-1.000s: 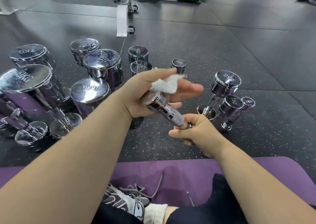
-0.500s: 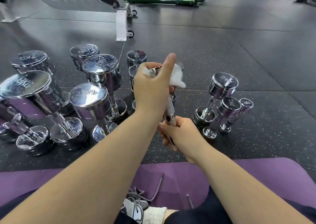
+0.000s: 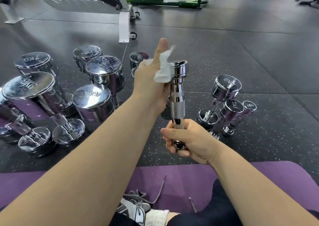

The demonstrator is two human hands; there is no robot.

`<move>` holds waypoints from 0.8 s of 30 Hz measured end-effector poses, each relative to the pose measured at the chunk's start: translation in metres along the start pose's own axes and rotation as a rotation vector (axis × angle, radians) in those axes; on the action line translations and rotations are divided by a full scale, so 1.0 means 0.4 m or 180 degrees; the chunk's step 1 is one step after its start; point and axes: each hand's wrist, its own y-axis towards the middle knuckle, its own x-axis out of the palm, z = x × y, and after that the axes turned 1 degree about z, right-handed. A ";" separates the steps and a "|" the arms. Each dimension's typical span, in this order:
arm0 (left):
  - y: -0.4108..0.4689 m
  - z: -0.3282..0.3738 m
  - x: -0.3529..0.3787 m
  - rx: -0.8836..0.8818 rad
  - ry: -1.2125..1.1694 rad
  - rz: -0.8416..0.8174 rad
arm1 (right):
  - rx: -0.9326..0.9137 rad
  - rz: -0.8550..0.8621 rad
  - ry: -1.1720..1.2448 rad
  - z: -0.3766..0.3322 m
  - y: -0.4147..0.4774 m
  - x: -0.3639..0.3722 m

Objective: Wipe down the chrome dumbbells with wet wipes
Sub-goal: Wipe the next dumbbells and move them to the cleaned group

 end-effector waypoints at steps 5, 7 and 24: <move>0.003 -0.021 0.000 -0.0118 0.0257 0.0562 | 0.0063 0.0161 0.0085 0.010 0.007 0.008; 0.013 -0.035 -0.005 -0.0149 0.0525 0.0668 | 0.0081 0.0411 -0.0022 0.012 0.011 0.003; 0.043 -0.010 -0.039 -0.0390 -0.0225 0.0121 | 0.0489 0.0799 -0.1130 -0.010 0.000 0.008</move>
